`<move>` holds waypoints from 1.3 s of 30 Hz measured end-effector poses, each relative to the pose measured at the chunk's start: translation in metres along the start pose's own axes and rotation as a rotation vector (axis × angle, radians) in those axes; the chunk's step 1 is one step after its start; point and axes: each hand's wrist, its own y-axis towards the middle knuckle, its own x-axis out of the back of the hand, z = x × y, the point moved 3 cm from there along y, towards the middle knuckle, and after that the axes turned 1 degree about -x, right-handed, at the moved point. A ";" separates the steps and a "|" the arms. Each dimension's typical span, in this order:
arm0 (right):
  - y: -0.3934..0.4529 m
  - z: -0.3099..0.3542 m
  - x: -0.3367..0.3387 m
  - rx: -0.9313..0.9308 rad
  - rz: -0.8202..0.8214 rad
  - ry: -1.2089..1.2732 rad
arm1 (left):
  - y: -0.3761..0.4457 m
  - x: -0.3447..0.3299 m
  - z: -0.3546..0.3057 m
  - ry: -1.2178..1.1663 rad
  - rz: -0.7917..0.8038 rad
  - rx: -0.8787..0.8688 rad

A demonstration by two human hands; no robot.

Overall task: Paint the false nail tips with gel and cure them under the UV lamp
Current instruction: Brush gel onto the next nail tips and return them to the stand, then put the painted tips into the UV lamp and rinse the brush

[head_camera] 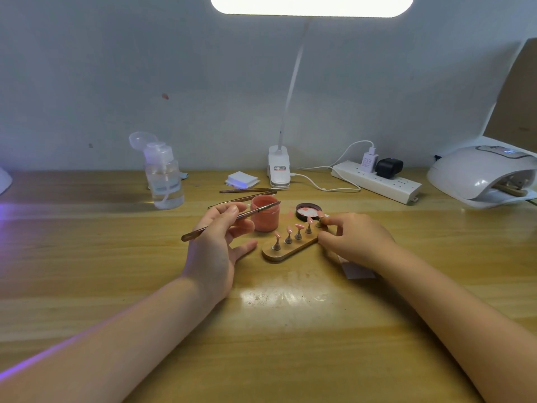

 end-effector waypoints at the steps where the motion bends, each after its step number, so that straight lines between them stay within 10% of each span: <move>1: 0.000 0.000 0.001 0.013 0.012 -0.003 | 0.000 0.000 0.000 0.003 -0.003 -0.006; 16: -0.010 -0.003 0.008 0.118 0.250 0.261 | 0.016 0.018 -0.016 0.001 -0.123 -0.090; 31: -0.030 0.004 0.043 0.294 -0.129 0.614 | 0.013 0.015 -0.032 -0.064 -0.153 -0.161; 39: -0.029 -0.070 0.093 0.072 -0.395 0.595 | -0.006 -0.053 -0.018 -0.119 0.037 -0.060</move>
